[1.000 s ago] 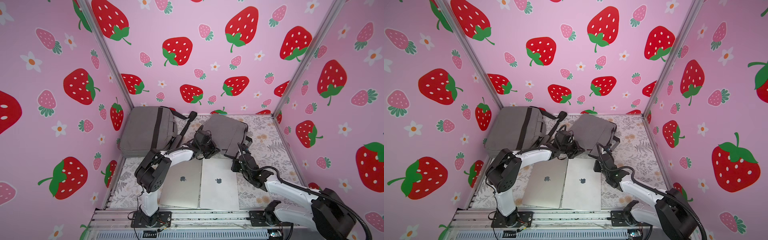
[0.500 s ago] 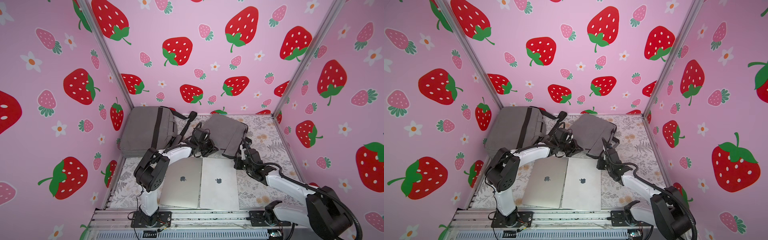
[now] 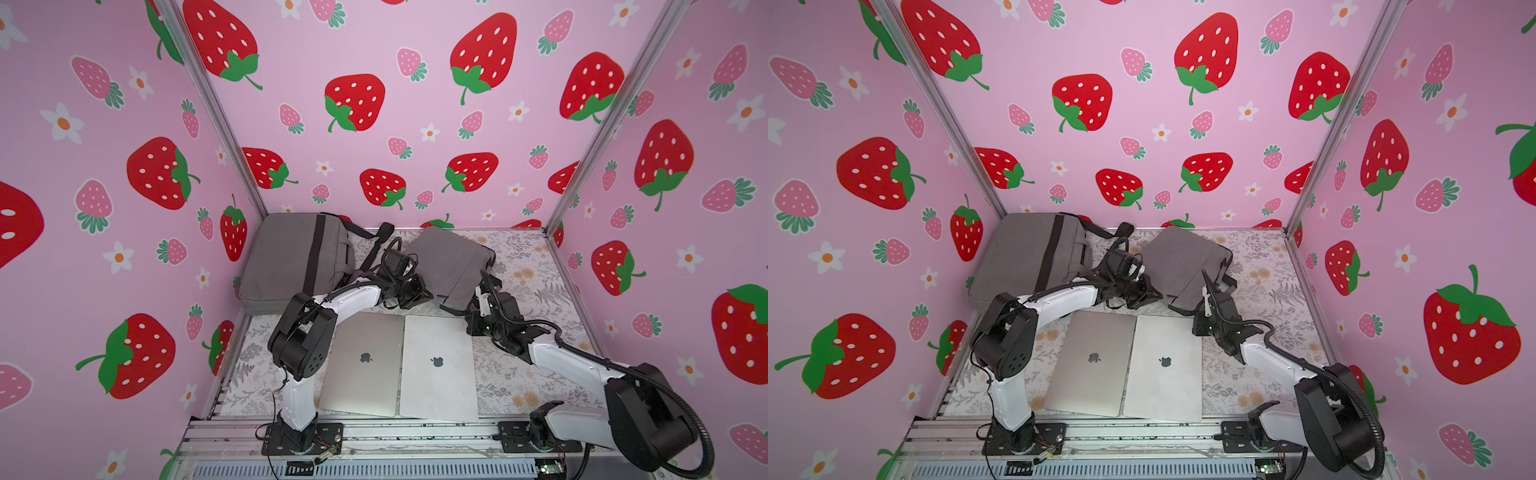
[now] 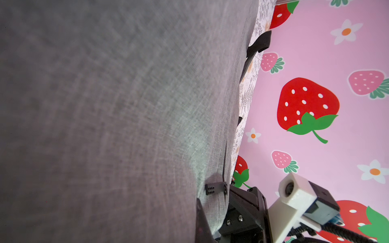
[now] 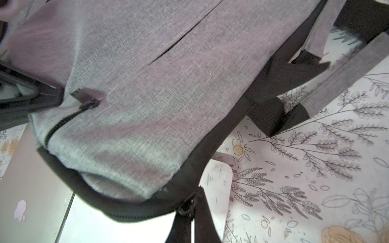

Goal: Open the zippered laptop bag and take out the laptop
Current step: Unzip the zipper on the zippered laptop bag.

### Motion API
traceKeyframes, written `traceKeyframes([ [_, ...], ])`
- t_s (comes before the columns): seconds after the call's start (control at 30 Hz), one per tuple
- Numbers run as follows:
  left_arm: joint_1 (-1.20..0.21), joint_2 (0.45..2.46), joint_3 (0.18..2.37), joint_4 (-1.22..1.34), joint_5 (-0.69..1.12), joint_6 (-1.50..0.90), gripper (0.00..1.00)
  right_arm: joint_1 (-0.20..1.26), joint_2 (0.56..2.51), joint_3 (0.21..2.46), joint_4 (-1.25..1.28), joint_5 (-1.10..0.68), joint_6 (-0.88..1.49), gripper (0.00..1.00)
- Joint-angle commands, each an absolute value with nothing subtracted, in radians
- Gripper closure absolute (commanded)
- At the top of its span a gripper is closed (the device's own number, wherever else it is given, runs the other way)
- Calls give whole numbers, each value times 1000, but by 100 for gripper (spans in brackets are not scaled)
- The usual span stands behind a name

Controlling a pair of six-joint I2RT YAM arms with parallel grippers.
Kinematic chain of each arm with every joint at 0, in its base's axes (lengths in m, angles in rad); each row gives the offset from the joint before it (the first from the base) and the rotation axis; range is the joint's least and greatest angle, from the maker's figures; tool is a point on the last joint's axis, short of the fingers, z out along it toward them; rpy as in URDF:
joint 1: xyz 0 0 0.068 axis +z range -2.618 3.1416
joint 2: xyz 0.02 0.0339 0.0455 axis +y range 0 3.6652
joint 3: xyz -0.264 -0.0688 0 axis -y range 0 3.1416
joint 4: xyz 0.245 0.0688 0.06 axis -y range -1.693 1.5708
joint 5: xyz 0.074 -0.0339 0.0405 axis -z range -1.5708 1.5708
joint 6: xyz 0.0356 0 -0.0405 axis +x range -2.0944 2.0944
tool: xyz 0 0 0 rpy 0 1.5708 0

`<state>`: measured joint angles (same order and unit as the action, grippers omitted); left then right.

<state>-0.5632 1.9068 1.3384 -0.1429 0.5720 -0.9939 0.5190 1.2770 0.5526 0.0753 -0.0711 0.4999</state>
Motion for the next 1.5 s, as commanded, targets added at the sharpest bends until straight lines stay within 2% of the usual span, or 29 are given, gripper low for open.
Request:
traceKeyframes([
  [0.0, -535, 1910, 1414, -178, 634, -927, 100, 482, 1302, 566, 49, -29, 477, 100],
  [0.07, -535, 1921, 1429, -187, 644, -919, 100, 482, 1315, 576, 53, -67, 467, 100],
  [0.17, -534, 1934, 1457, -211, 650, -903, 100, 479, 1314, 581, 53, -110, 470, 80],
  [0.3, -531, 1949, 1486, -237, 661, -884, 100, 453, 1276, 578, 39, -158, 492, 61],
  [0.4, -528, 1968, 1511, -257, 679, -865, 100, 423, 1239, 575, 37, -205, 515, 53],
  [0.6, -497, 2007, 1570, -338, 699, -795, 100, 351, 1229, 600, 61, -320, 588, 49],
  [0.67, -485, 2012, 1574, -346, 707, -786, 100, 327, 1258, 610, 89, -369, 626, 41],
  [0.73, -482, 2016, 1581, -357, 713, -778, 100, 310, 1303, 629, 115, -413, 662, 38],
  [0.93, -477, 2019, 1587, -381, 723, -753, 100, 295, 1440, 669, 233, -494, 765, 35],
  [1.47, -457, 2031, 1601, -408, 733, -729, 100, 313, 1654, 714, 466, -614, 941, 35],
])
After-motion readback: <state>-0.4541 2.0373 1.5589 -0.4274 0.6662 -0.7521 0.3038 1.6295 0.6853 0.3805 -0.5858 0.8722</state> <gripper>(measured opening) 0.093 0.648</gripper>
